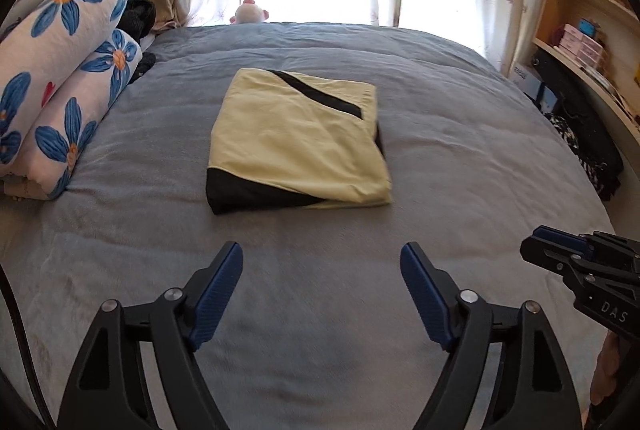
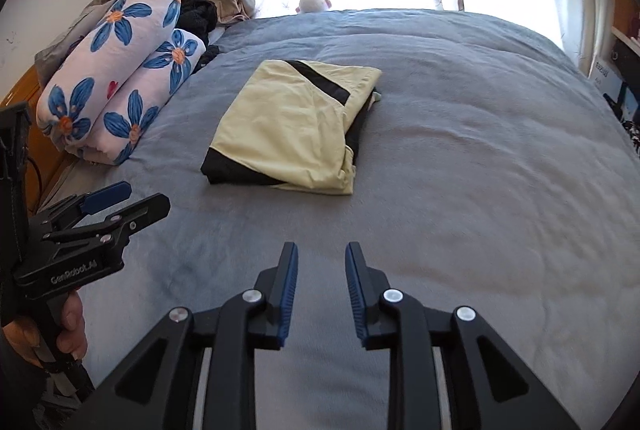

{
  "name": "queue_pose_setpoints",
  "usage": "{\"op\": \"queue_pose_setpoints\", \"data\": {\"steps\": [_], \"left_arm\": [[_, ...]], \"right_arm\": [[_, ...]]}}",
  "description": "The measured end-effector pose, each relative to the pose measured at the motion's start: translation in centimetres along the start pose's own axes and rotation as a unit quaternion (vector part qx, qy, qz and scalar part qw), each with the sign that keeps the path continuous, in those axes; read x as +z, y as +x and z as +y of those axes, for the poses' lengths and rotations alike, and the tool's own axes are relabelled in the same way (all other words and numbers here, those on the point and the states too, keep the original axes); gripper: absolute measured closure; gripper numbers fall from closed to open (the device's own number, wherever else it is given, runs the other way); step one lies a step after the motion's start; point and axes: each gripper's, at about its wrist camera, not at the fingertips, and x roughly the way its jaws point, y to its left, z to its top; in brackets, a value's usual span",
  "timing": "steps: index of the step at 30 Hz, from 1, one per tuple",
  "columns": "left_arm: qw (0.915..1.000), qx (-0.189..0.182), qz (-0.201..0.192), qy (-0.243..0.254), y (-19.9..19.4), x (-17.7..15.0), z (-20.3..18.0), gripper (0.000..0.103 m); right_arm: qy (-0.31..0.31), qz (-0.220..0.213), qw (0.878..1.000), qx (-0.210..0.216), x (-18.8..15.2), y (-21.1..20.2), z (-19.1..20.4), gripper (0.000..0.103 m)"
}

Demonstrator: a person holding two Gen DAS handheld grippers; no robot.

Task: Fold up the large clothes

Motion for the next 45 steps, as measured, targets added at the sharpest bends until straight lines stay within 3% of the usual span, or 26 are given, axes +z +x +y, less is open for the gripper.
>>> {"op": "queue_pose_setpoints", "data": {"steps": [4, 8, 15, 19, 32, 45], "left_arm": [[0.9999, 0.007, -0.004, 0.012, -3.3, -3.4, -2.9, 0.019], [0.9999, 0.009, 0.008, 0.009, -5.4, -7.0, -5.2, 0.018], [0.9995, 0.007, 0.028, -0.015, -7.6, -11.7, -7.3, 0.018], [0.9992, 0.025, 0.023, -0.021, -8.8, -13.5, -8.5, 0.018], [0.9992, 0.037, 0.001, -0.015, -11.2, -15.0, -10.7, 0.018], [0.9993, 0.035, 0.005, -0.009, -11.2, -15.5, -10.9, 0.018]], "right_arm": [[0.016, 0.001, 1.000, -0.013, -3.5, -2.6, -0.8, 0.077], [0.035, 0.001, 0.999, -0.014, -7.9, -4.8, -1.4, 0.057], [0.054, -0.005, 0.998, -0.039, -12.8, -7.6, -1.5, 0.055], [0.065, -0.018, 0.996, -0.055, -14.8, -9.0, -1.3, 0.055], [0.081, -0.038, 0.994, -0.062, -16.6, -10.8, -1.6, 0.054], [0.067, -0.037, 0.995, -0.056, -17.0, -10.9, -1.0, 0.054]]}}
